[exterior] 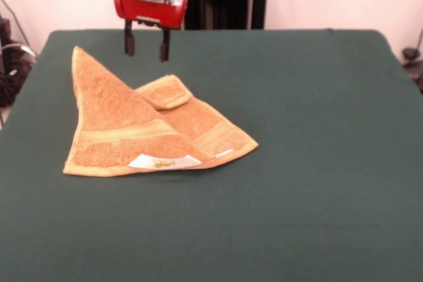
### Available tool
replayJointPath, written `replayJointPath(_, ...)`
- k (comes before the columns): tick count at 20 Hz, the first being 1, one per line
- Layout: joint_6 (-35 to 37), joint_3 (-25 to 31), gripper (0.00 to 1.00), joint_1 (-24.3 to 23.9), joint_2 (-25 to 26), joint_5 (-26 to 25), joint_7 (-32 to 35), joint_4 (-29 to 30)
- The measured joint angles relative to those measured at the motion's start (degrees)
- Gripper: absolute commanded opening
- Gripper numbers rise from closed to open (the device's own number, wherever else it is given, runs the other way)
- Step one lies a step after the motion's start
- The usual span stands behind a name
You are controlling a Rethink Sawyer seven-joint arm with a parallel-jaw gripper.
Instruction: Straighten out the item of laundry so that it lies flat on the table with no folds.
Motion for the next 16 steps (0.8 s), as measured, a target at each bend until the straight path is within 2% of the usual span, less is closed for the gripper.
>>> replayJointPath(9,0.0,1.2,1.00,-6.9,-0.7,0.0,0.0,0.9)
replayJointPath(16,0.0,1.1,1.00,-7.8,-0.7,0.0,0.0,0.9)
